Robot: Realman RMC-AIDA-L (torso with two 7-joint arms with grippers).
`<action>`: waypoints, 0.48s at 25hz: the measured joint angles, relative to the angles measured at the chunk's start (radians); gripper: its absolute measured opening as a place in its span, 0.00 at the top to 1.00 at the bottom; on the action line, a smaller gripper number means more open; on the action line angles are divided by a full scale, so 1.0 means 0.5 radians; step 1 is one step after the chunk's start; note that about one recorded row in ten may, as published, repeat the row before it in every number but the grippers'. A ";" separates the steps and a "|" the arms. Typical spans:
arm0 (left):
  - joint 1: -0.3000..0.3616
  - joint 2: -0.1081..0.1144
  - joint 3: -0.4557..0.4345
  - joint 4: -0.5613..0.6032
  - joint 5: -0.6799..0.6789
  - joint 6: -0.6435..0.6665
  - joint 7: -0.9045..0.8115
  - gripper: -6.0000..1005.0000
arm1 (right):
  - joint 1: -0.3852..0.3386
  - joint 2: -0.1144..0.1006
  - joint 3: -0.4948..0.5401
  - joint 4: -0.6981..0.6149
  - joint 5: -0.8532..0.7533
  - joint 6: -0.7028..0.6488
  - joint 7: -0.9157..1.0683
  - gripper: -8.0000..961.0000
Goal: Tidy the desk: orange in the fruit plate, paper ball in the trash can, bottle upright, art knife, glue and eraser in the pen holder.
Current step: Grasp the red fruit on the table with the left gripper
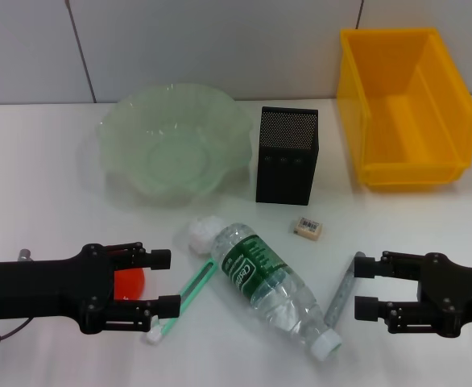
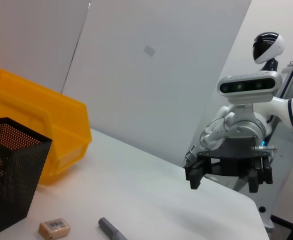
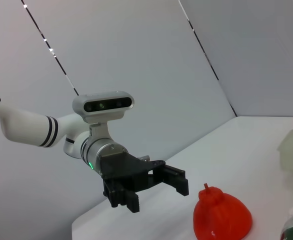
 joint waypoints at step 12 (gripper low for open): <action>0.001 -0.003 0.002 0.000 -0.022 -0.001 0.000 0.19 | 0.000 -0.003 0.000 -0.001 0.000 0.000 -0.005 0.18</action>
